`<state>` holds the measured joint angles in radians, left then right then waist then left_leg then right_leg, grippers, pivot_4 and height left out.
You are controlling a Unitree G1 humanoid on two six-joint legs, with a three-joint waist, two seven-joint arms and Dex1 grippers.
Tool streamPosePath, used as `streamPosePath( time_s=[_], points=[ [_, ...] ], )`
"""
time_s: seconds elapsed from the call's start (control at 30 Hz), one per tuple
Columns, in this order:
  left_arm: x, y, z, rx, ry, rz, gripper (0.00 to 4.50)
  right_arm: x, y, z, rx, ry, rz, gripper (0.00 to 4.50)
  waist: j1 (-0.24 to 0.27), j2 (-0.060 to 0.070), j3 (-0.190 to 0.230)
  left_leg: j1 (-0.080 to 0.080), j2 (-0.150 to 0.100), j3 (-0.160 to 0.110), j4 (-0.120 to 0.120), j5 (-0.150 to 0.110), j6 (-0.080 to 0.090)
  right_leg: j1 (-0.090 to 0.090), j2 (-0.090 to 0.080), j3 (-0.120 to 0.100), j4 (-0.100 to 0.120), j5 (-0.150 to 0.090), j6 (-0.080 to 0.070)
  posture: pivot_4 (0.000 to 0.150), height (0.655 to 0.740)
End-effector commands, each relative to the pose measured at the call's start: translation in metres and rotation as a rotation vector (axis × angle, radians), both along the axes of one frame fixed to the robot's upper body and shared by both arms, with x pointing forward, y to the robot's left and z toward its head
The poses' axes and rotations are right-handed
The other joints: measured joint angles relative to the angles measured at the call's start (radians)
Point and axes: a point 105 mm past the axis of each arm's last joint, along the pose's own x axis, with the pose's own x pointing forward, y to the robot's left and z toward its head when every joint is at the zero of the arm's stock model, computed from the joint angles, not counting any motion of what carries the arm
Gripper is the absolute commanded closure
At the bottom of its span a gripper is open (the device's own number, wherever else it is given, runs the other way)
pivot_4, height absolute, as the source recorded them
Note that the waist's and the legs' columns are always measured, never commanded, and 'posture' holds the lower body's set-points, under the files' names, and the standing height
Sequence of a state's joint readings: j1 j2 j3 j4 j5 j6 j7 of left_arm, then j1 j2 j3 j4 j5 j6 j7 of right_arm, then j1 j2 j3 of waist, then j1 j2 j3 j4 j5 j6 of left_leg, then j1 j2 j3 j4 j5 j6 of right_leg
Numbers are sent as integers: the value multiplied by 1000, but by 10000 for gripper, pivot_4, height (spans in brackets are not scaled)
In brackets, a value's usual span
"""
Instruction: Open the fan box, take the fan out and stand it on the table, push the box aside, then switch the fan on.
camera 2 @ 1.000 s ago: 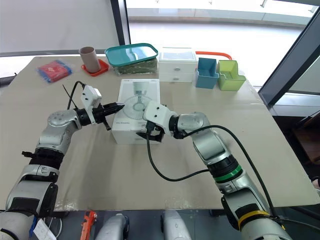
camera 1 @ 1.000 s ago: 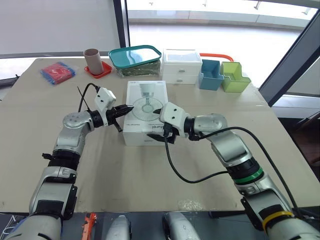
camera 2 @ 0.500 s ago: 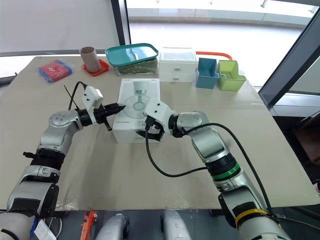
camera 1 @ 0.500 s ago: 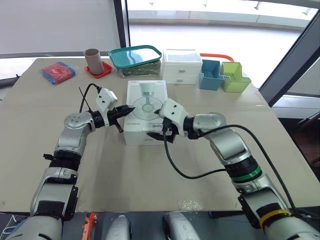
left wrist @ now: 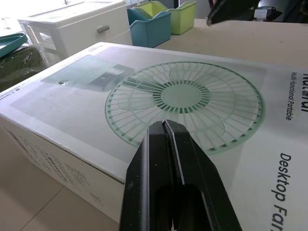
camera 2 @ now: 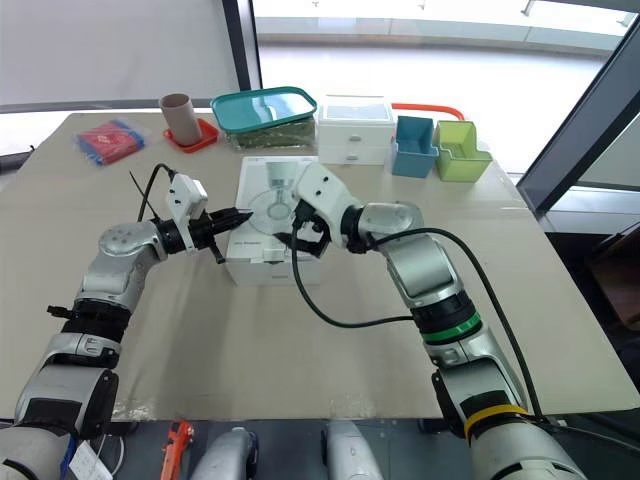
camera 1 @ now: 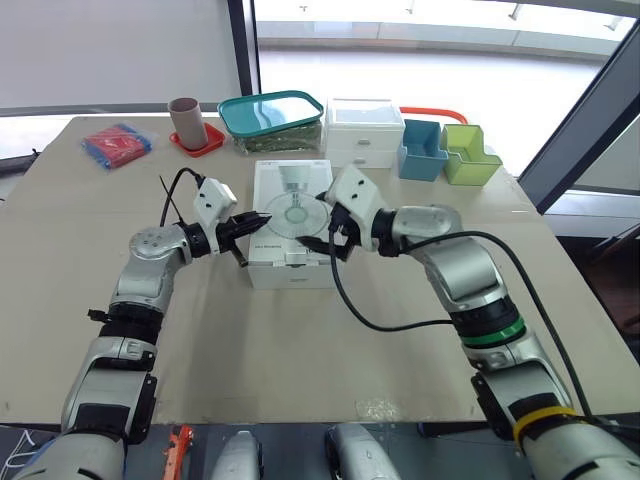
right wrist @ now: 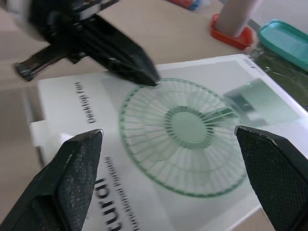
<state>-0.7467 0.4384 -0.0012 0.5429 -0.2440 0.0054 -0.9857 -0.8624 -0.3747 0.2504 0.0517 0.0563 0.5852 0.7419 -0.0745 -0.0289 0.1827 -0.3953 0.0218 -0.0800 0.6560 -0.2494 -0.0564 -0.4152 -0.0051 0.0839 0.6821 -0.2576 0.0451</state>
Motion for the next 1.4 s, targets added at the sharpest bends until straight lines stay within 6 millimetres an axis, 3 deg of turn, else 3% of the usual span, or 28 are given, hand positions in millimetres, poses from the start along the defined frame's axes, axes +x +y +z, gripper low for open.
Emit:
streamPosePath(
  time_s=[0.03, 0.27, 0.4, 0.6, 0.63, 0.73, 0.87, 1.07, 1.4],
  points=[
    [-2, -3, -1, 8, -9, -6, 44472, 10, -6, 20, 55, -44, -76, 0, 0, 0, 0, 0, 0, 0, 0, 0, 0, 0, 0, 0, 0, 0, 0, 1500, 7400],
    [-2, -4, -1, 9, -7, -12, 44472, 16, -18, 18, 81, -21, -134, 0, 0, 0, 0, 0, 0, 0, -1, 0, 0, 0, -1, 0, 0, 0, 0, 1500, 7400],
    [-2, -5, -1, 12, -8, -12, 44472, 9, -25, 27, 149, 15, -103, 0, 0, 0, 0, 0, 0, 0, -1, 0, 0, 0, -1, 0, 0, 0, 0, 1500, 7400],
    [-3, -4, -3, 10, -4, -12, 44472, -17, -46, 43, 252, 48, -4, 0, 1, 0, 0, 0, 0, -1, -1, 0, 0, 0, -1, -1, 0, 0, 0, 1500, 7400],
    [-3, -4, -3, 10, -3, -11, 44858, -23, -51, 42, 262, 63, 6, 2442, 1, 0, 0, 0, -1, -1, -1, 0, 0, 1, -1, -1, -1, 0, 0, 1500, 7400],
    [-3, -4, -4, 7, -3, -9, 45000, -37, -60, 35, 256, 90, 36, 10801, 1, 0, 0, 0, -1, -1, -1, 0, 1, 1, -1, -1, -1, 0, 0, 1500, 7400],
    [-4, -7, -7, 4, 2, -14, 45000, -59, -64, 7, 193, 149, 93, 21044, 2, 0, 0, 0, -1, -2, -1, 0, 1, 2, -1, -1, -1, -1, 1, 1500, 7400],
    [-3, -9, -6, 4, 2, -20, 45000, -85, -56, -15, 127, 181, 216, 21044, 1, 0, 0, 3, -1, -2, -1, 0, 1, 5, -1, -1, -1, -1, 1, 1500, 7400],
    [-4, -7, -8, 16, 5, -19, 45000, -79, -40, -38, 111, 213, 216, 21044, 2, 0, 0, 4, -1, -2, -1, 0, 1, 6, -1, -1, -2, -1, 2, 1500, 7400]
  ],
)
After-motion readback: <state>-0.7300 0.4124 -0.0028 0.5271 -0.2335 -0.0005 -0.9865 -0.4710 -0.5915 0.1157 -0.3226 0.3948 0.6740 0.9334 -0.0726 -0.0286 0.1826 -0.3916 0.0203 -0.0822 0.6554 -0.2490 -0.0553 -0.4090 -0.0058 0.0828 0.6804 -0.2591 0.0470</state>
